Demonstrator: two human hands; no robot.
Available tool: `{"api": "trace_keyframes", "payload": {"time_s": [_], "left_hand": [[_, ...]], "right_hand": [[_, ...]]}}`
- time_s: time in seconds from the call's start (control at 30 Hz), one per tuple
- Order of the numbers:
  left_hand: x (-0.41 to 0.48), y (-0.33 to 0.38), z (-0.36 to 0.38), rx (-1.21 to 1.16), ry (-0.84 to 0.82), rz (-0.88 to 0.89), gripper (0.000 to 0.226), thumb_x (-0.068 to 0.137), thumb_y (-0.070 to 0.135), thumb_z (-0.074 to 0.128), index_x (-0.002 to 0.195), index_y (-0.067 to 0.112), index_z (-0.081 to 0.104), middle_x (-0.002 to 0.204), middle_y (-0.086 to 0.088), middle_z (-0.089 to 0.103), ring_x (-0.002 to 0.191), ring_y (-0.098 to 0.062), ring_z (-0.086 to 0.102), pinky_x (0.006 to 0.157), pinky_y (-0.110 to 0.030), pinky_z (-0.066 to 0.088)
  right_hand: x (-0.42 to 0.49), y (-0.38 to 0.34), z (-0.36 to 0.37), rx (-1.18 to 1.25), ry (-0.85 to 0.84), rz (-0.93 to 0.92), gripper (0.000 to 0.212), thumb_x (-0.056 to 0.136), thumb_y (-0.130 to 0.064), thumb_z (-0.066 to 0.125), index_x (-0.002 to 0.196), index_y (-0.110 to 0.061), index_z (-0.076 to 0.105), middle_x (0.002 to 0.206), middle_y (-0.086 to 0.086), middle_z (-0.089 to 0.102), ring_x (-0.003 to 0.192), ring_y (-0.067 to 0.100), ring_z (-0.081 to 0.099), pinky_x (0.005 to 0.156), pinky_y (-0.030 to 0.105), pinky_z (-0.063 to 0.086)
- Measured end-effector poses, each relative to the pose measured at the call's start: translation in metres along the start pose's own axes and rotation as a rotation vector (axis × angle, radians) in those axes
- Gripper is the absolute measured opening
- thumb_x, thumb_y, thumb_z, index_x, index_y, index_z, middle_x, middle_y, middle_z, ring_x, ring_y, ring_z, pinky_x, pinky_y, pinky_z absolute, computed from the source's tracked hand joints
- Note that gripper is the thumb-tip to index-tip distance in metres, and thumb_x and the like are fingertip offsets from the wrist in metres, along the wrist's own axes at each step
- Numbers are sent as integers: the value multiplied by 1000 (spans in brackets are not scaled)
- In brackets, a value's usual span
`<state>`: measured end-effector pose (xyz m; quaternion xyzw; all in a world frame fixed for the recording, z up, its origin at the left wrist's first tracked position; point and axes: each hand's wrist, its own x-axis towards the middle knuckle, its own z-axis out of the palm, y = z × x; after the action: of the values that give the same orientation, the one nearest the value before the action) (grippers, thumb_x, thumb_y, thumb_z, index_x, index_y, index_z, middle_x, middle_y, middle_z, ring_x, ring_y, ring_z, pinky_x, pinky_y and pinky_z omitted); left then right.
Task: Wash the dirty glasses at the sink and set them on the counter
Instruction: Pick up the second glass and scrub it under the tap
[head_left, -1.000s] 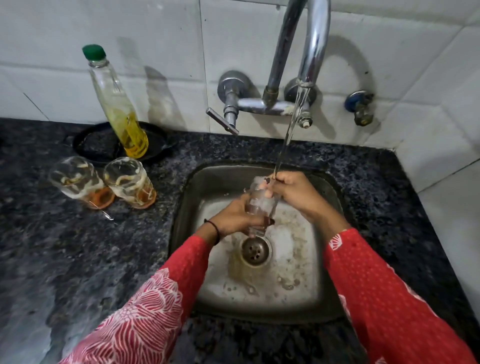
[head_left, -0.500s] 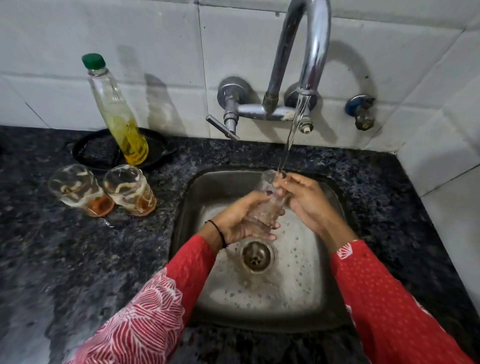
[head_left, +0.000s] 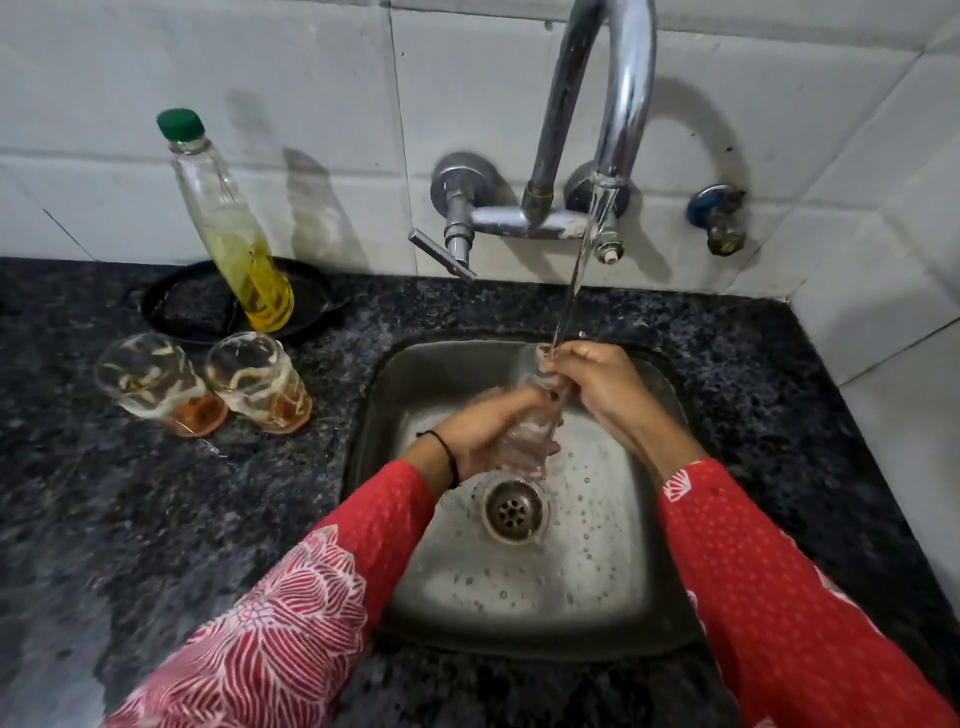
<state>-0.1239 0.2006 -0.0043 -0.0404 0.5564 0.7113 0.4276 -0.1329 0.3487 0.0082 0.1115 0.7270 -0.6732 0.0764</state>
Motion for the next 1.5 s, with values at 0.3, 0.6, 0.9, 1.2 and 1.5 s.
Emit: {"api": "trace_keyframes", "payload": {"time_s": [0.3,0.6,0.9,1.2,1.5], "left_hand": [[-10,11,3,-160,-155,27,28,89,35,57,109,17,62,94,-7,67,72,-22,67,60,-35,58],[5,3,3,399,112,313,57,71,29,74,120,14,49,102,-12,68,85,-25,70,75,-45,59],[9,-10,6,1092,544,347,79,73,37,72,136,18,29,118,-12,60,96,-32,64,75,-40,55],[-4,-4,-9,204,50,91,50,83,23,65,129,12,47,103,-4,63,77,-20,65,69,-41,58],[-10,-4,-11,-76,-23,247,36,86,22,62,120,16,54,110,-4,65,83,-20,66,62,-30,57]], "right_hand": [[-8,-5,-4,429,-30,74,19,93,-9,53,76,-11,62,57,-3,58,53,7,56,57,22,49],[-5,-3,9,71,105,-21,28,86,-4,64,61,-16,64,56,0,60,50,6,53,53,19,45],[-5,-4,21,-201,117,5,21,87,-16,67,80,4,69,70,15,67,61,13,61,62,26,49],[-11,-4,12,-89,-8,29,17,92,-8,57,78,-6,67,72,8,64,66,16,57,67,27,47],[-16,-10,13,142,22,-53,24,91,-14,59,70,-16,69,60,-1,62,57,11,56,60,26,48]]}}
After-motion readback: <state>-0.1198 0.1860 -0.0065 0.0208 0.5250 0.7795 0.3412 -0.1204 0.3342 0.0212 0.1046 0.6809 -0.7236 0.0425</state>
